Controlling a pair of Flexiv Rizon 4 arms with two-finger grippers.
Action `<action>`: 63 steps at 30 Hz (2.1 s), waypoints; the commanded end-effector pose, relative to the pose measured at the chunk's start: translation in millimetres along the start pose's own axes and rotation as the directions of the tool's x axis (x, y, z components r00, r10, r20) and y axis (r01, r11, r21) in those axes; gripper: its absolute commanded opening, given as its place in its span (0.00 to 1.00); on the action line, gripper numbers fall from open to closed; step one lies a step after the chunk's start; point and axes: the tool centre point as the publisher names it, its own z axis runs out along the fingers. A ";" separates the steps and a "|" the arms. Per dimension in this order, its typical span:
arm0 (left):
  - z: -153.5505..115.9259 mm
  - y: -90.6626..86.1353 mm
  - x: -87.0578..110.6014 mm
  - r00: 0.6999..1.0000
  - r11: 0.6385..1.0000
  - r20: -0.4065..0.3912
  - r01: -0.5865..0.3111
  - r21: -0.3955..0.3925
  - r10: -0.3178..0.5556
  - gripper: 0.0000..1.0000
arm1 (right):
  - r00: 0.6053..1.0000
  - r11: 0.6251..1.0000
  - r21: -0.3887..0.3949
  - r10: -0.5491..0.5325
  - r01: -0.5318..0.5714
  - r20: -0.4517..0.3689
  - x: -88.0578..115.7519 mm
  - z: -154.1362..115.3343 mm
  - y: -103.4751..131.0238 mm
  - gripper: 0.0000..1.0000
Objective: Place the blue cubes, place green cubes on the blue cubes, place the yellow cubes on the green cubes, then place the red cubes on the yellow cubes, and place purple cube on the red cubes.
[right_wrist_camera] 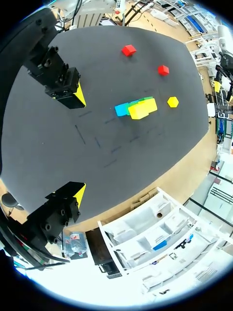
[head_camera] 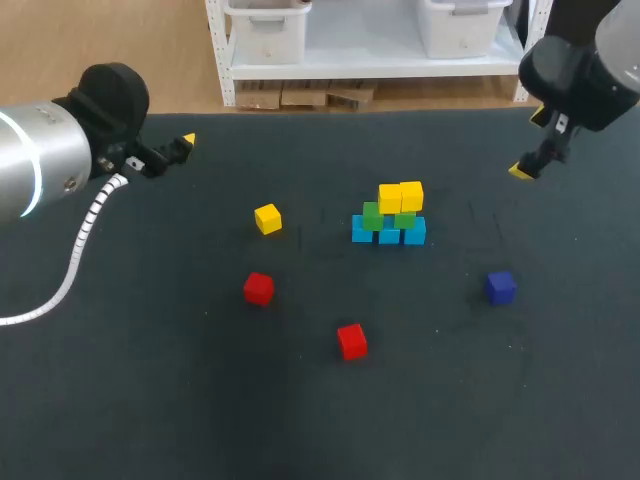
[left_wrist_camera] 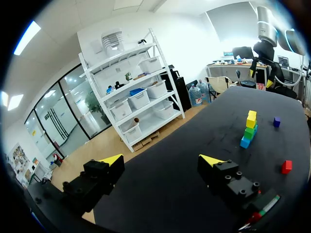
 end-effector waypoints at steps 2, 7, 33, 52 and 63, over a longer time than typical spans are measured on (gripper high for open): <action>0.4 -0.7 0.2 1.000 1.000 0.001 0.000 -0.004 0.000 1.00 | 0.999 1.000 -0.004 0.026 -0.026 0.020 -2.4 2.0 2.4 1.00; 0.4 -0.7 0.2 1.000 1.000 0.001 0.000 -0.004 0.000 1.00 | 0.981 0.991 0.011 0.133 -0.136 0.141 -6.2 6.4 -15.9 1.00; 0.4 -0.7 0.2 1.000 1.000 0.001 0.000 -0.004 0.000 1.00 | 0.900 0.920 0.161 0.295 -0.358 0.322 10.1 -23.1 -61.4 1.00; 0.4 -0.7 0.2 1.000 1.000 0.001 0.000 -0.004 0.000 1.00 | 0.897 0.922 0.158 0.288 -0.355 0.334 11.1 -28.8 -55.9 1.00; -2.2 2.7 -3.0 1.000 1.000 -0.010 -0.022 -0.023 0.021 1.00 | 0.897 0.922 0.158 0.288 -0.355 0.334 11.1 -28.8 -55.9 1.00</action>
